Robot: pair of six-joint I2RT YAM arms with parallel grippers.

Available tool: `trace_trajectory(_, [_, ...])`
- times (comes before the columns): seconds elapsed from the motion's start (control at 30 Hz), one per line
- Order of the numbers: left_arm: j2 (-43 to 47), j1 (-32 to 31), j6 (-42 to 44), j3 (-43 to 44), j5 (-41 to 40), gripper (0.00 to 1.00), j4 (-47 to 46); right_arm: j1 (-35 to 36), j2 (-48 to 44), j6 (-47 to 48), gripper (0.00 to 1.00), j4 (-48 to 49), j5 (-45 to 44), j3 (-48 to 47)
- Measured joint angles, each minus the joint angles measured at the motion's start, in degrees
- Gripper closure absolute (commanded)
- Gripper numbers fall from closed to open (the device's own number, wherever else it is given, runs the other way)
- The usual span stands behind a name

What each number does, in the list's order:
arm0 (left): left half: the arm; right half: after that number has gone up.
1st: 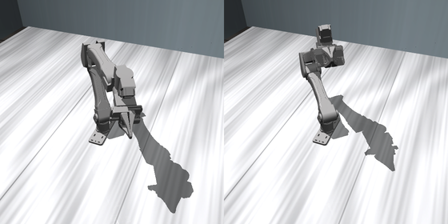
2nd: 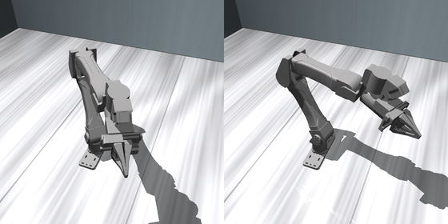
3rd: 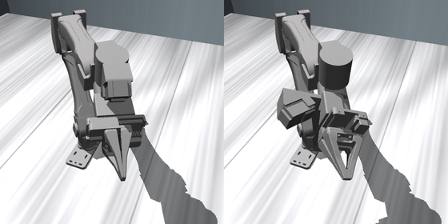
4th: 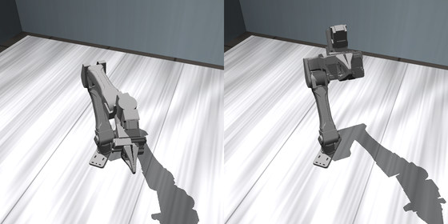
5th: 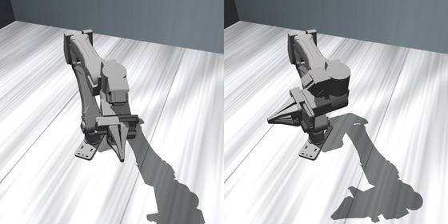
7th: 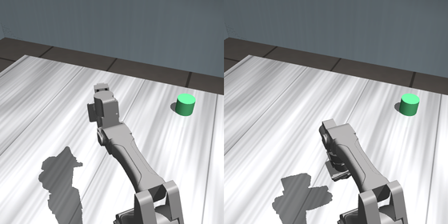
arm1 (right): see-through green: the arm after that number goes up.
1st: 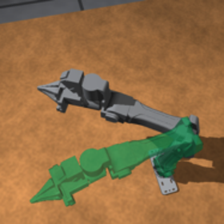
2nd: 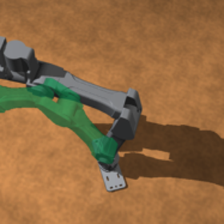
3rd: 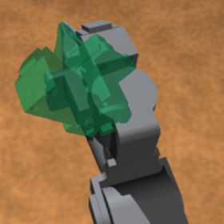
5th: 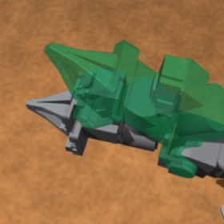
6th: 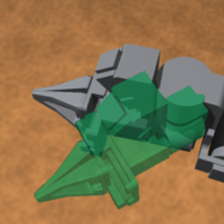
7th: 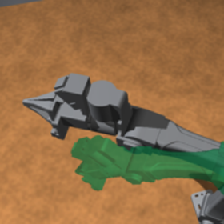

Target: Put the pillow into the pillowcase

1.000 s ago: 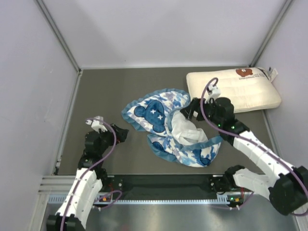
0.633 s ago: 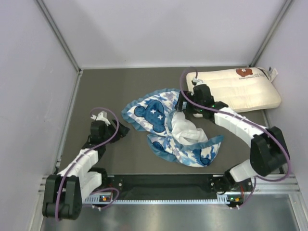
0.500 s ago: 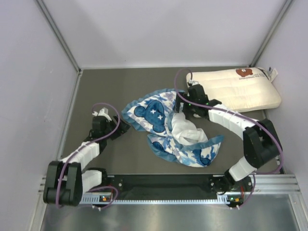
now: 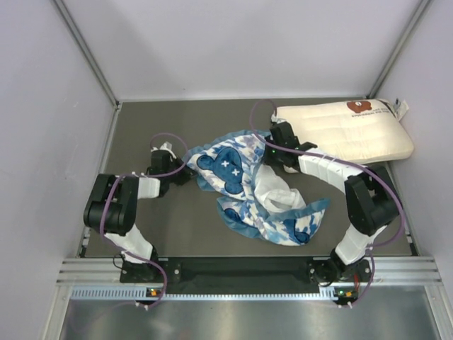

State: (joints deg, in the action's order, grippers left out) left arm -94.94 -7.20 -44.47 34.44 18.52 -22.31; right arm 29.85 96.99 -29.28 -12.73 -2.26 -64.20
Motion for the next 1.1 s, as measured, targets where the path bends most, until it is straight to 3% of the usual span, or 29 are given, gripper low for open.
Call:
trace_trajectory(0.03, [-1.6, 0.0, 0.0, 1.7, 0.0, 1.0, -0.2, 0.0, 0.2, 0.2, 1.0, 0.1, 0.2, -0.6])
trace_trajectory(0.2, [-3.7, 3.7, 0.0, 6.0, 0.3, 1.0, 0.4, 0.0, 1.0, 2.3, 1.0, 0.4, 1.9, -5.1])
trace_trajectory(0.37, [-2.1, 17.1, 0.0, 9.6, 2.3, 1.0, 3.8, -0.4, 6.3, 4.7, 1.0, 1.4, 7.5, -17.0])
trace_trajectory(0.47, [1.2, 22.7, 0.0, 11.1, 1.2, 1.0, 5.9, -1.0, 10.8, 5.7, 1.0, 4.4, 13.2, -24.9])
trace_trajectory(0.6, [8.9, 22.9, 0.5, 11.1, 0.1, 1.0, 8.5, -2.4, 15.9, 4.7, 1.0, 8.5, 21.5, -34.6])
trace_trajectory(0.63, [10.6, 22.4, 0.9, 11.3, 0.3, 0.88, 8.8, -3.0, 16.9, 4.1, 0.99, 9.3, 23.3, -36.8])
trace_trajectory(0.67, [11.6, 21.7, 1.4, 11.6, 0.6, 0.77, 9.1, -3.6, 17.7, 3.6, 0.89, 10.1, 24.9, -38.5])
trace_trajectory(0.7, [12.5, 20.5, 2.1, 12.2, 0.9, 0.65, 9.6, -4.2, 18.1, 3.0, 0.68, 10.6, 26.2, -40.0])
trace_trajectory(0.73, [13.1, 18.9, 2.8, 12.8, 1.1, 0.59, 10.3, -4.7, 18.2, 2.4, 0.2, 11.3, 27.1, -40.6])
trace_trajectory(0.77, [13.4, 16.6, 3.3, 13.5, 0.9, 0.42, 11.1, -5.0, 18.2, 1.9, 0.11, 12.1, 28.0, -41.0])
trace_trajectory(0.87, [15.1, 7.5, 5.6, 14.3, -1.0, 0.01, 13.8, -5.9, 18.2, 1.7, 0.06, 13.0, 28.9, -41.1])
trace_trajectory(0.97, [19.8, -0.1, 6.0, 11.8, -1.7, 0.01, 14.4, -7.0, 16.3, 1.6, 0.06, 13.3, 30.0, -36.3])
trace_trajectory(1.1, [32.2, 0.3, 3.6, 0.5, -7.1, 0.02, 10.1, -9.6, 6.3, 2.6, 0.07, 11.6, 30.3, -18.8])
